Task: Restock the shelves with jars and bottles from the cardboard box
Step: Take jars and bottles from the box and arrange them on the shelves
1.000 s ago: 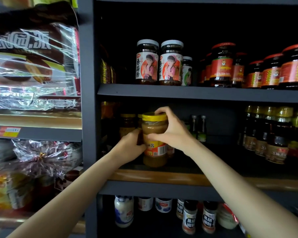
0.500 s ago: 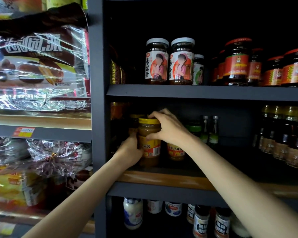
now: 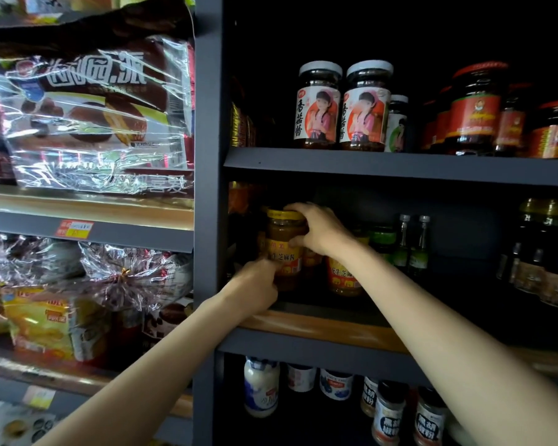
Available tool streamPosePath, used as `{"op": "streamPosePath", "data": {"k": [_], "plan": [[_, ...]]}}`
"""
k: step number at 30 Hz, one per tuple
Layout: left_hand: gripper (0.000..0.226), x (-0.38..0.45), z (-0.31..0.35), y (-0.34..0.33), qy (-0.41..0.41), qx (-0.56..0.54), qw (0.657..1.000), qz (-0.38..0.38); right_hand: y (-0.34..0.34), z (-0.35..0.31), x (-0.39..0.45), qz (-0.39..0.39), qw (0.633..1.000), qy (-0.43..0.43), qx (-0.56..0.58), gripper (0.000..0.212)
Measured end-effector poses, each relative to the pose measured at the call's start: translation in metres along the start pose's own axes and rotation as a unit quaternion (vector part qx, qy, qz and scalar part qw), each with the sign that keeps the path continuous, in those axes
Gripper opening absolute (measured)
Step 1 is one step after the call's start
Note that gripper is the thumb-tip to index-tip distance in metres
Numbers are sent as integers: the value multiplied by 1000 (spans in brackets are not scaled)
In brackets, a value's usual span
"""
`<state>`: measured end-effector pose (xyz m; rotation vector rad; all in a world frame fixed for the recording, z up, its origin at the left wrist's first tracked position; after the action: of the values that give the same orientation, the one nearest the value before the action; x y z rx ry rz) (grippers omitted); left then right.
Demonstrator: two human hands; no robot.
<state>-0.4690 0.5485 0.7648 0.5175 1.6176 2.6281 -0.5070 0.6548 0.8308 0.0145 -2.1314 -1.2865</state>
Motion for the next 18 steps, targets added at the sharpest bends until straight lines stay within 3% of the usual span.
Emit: {"op": "streamPosePath", "data": {"k": [8,18], "plan": [[27,2,4,2,42,22,999,-16,-9,0,4,20,998,32,54,63],[25,-15,22,-7,14,105,992,63,-23,-6,12,22,994,64,84,62]]}}
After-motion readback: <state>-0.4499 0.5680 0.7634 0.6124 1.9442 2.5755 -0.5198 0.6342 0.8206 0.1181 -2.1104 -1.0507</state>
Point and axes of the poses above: each hand's wrist, its own x-axis towards the middle knuckle, its own y-axis out of the back of the hand, z = x × y, the point moved 5 cm from there along x, towards the middle knuckle, and after that the axes turned 7 degrees about y, right-handed, at the moved point
